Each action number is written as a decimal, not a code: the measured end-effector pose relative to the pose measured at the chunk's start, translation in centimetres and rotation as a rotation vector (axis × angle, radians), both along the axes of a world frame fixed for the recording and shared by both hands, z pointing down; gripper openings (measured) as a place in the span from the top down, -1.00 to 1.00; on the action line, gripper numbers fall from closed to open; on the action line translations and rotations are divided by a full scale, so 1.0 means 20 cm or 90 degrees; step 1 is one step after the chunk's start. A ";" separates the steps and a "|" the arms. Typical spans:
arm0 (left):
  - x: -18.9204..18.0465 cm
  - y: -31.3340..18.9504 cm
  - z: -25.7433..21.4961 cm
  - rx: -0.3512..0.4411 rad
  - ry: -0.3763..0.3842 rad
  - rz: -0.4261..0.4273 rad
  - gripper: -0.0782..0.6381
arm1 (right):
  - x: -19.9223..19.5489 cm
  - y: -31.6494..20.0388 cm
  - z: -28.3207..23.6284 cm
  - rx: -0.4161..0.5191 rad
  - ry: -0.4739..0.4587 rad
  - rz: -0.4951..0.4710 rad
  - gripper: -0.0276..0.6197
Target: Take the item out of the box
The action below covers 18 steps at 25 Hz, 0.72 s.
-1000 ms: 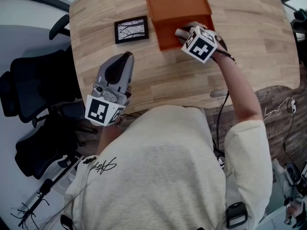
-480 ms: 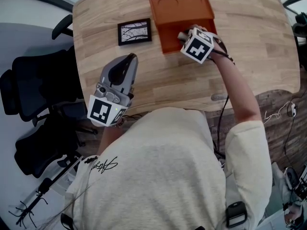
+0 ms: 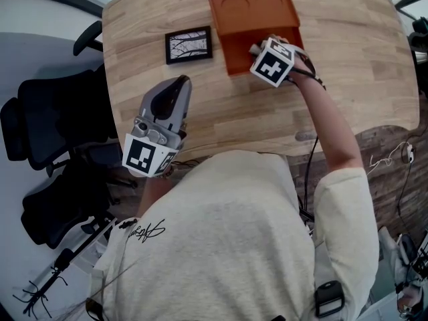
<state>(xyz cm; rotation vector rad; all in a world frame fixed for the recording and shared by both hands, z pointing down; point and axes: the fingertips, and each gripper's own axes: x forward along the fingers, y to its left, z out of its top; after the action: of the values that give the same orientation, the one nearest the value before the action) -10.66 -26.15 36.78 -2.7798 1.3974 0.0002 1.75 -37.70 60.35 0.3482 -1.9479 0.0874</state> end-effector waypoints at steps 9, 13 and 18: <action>-0.01 0.01 -0.01 0.000 0.000 -0.004 0.75 | 0.01 -0.03 0.02 0.003 0.019 0.018 0.50; -0.02 0.02 -0.01 0.001 0.000 -0.006 0.75 | 0.01 -0.03 0.04 0.004 0.025 0.025 0.50; -0.03 0.01 -0.01 -0.001 0.000 -0.006 0.75 | 0.01 -0.04 0.04 0.011 0.028 0.035 0.50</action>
<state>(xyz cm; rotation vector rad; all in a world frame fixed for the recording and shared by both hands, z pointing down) -11.16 -25.85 36.68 -2.7740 1.4112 -0.0022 1.87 -38.48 61.17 0.4115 -1.8970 0.0970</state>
